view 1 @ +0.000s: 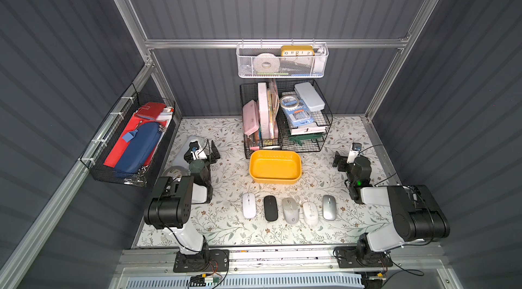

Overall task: Take out the mouse from the storage box
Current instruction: Reset both arms

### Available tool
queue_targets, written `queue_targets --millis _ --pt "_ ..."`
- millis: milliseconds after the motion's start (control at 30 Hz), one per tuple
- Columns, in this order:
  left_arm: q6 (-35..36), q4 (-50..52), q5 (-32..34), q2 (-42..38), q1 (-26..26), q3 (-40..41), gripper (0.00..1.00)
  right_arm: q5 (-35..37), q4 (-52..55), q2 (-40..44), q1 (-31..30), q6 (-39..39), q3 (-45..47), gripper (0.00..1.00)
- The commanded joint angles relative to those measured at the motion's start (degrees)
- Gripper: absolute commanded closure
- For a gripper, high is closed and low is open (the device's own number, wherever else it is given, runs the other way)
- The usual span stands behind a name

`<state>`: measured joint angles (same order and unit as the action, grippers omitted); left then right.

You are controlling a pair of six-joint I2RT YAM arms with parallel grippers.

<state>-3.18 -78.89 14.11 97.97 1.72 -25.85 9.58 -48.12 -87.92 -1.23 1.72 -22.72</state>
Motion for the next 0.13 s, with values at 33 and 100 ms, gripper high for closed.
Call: queue_targets --millis 33,100 --pt "0.28 -0.13 -0.75 -0.33 -0.13 -0.96 0.01 -0.23 -1.45 -0.32 0.12 0.39 -0.22 0.01" --pt "0.52 -0.45 -0.64 -0.5 -0.13 -0.62 0.01 -0.21 -1.45 -0.32 0.14 0.39 -0.21 0.01"
